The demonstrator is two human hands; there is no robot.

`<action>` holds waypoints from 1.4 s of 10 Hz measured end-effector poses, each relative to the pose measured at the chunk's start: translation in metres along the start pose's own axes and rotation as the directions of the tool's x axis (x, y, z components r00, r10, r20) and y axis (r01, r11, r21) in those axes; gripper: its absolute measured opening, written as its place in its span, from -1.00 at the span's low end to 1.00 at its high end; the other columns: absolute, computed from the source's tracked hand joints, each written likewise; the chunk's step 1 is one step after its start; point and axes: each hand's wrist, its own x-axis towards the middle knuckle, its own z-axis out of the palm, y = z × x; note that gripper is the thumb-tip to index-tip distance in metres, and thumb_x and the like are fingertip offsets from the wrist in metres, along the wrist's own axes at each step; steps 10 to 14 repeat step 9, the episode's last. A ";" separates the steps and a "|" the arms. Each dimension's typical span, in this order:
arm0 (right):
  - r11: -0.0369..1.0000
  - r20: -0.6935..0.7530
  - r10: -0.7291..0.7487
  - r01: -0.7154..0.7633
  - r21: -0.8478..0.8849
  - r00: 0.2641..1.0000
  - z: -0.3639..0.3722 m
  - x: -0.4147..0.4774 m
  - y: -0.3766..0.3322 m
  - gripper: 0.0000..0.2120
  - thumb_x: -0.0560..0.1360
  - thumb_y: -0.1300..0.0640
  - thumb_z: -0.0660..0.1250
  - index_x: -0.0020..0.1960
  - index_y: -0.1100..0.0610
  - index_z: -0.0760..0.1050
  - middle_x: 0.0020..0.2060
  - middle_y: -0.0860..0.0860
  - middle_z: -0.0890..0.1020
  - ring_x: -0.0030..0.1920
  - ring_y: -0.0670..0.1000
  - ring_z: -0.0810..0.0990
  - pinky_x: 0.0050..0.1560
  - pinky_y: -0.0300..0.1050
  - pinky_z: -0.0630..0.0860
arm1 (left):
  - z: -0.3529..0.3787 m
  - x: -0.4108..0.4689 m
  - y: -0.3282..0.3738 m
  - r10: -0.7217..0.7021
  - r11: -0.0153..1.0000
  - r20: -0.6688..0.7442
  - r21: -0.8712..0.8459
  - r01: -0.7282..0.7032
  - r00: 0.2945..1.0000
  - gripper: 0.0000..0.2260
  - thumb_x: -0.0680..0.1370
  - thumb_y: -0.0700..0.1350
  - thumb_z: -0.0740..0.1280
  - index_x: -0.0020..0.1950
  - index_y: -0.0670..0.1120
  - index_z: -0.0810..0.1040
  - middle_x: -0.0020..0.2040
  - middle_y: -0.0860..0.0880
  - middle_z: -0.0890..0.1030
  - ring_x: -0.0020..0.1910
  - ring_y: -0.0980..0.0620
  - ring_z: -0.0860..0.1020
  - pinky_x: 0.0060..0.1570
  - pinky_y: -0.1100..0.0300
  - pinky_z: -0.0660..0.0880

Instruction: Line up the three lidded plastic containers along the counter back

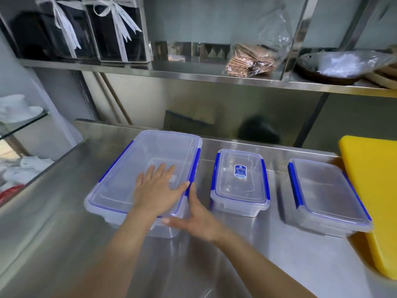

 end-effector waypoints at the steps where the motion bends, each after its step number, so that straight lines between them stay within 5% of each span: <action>1: 1.000 -0.038 0.030 -0.030 -0.006 0.999 -0.002 0.003 0.002 -0.04 0.27 -0.09 0.52 0.25 -0.44 -0.21 0.14 -0.60 0.22 0.12 -0.63 0.22 0.02 -0.67 0.21 | -0.001 0.006 0.004 0.004 1.000 -0.021 0.015 -0.003 1.000 -0.34 0.45 0.38 -0.02 0.48 0.14 0.04 0.55 0.03 0.07 0.52 -0.07 0.01 0.45 -0.10 -0.05; 2: 0.999 -0.034 0.034 -0.034 -0.021 0.999 -0.002 0.006 -0.002 -0.02 0.29 -0.08 0.51 0.25 -0.44 -0.25 0.26 -0.49 0.21 0.18 -0.56 0.25 0.08 -0.62 0.21 | -0.005 0.008 0.004 0.011 1.000 -0.037 0.020 -0.010 0.999 -0.35 0.45 0.38 0.00 0.48 0.15 0.06 0.55 0.03 0.09 0.52 -0.07 0.02 0.46 -0.10 -0.04; 3: 0.998 -0.035 0.063 -0.063 -0.011 0.997 -0.003 0.008 -0.006 0.12 0.28 -0.11 0.50 0.43 -0.13 -0.34 0.43 -0.26 0.17 0.35 -0.26 0.24 0.24 -0.40 0.24 | -0.008 0.008 0.006 0.031 0.999 -0.049 0.019 -0.030 0.998 -0.35 0.45 0.39 0.01 0.47 0.15 0.07 0.54 0.02 0.11 0.52 -0.07 0.04 0.46 -0.10 -0.02; 5: 0.995 -0.024 0.077 -0.078 -0.058 0.997 -0.001 0.010 -0.010 0.19 0.30 -0.11 0.49 0.46 0.08 -0.41 0.51 -0.12 0.06 0.45 -0.11 0.15 0.42 -0.12 0.23 | -0.008 0.008 0.005 0.020 1.000 -0.063 0.024 -0.019 0.998 -0.36 0.46 0.37 0.02 0.47 0.14 0.08 0.54 0.01 0.13 0.51 -0.08 0.06 0.46 -0.10 -0.01; 7: 0.984 -0.049 0.098 -0.104 -0.144 0.994 -0.008 0.000 -0.019 0.12 0.30 -0.21 0.44 0.49 0.06 -0.30 0.53 -0.11 0.02 0.48 -0.10 0.09 0.45 -0.07 0.16 | -0.011 0.008 0.006 0.017 1.000 -0.031 0.022 -0.017 0.999 -0.37 0.47 0.36 0.03 0.47 0.11 0.11 0.53 -0.01 0.16 0.50 -0.09 0.09 0.45 -0.12 0.02; 9: 0.937 -0.164 -0.011 -0.047 -0.346 0.986 -0.047 -0.037 -0.035 -0.20 0.37 -0.20 0.37 0.47 -0.04 0.08 0.42 -0.04 0.33 0.37 0.01 0.34 0.32 -0.06 0.33 | -0.024 -0.001 0.022 0.058 0.996 -0.129 -0.052 -0.066 0.990 -0.39 0.48 0.31 0.08 0.46 0.05 0.18 0.50 -0.05 0.24 0.48 -0.08 0.17 0.43 -0.07 0.09; 14: 0.937 -0.164 -0.011 -0.047 -0.346 0.986 -0.047 -0.037 -0.035 -0.20 0.37 -0.20 0.37 0.47 -0.04 0.08 0.42 -0.04 0.33 0.37 0.01 0.34 0.32 -0.06 0.33 | -0.024 -0.001 0.022 0.058 0.996 -0.129 -0.052 -0.066 0.990 -0.39 0.48 0.31 0.08 0.46 0.05 0.18 0.50 -0.05 0.24 0.48 -0.08 0.17 0.43 -0.07 0.09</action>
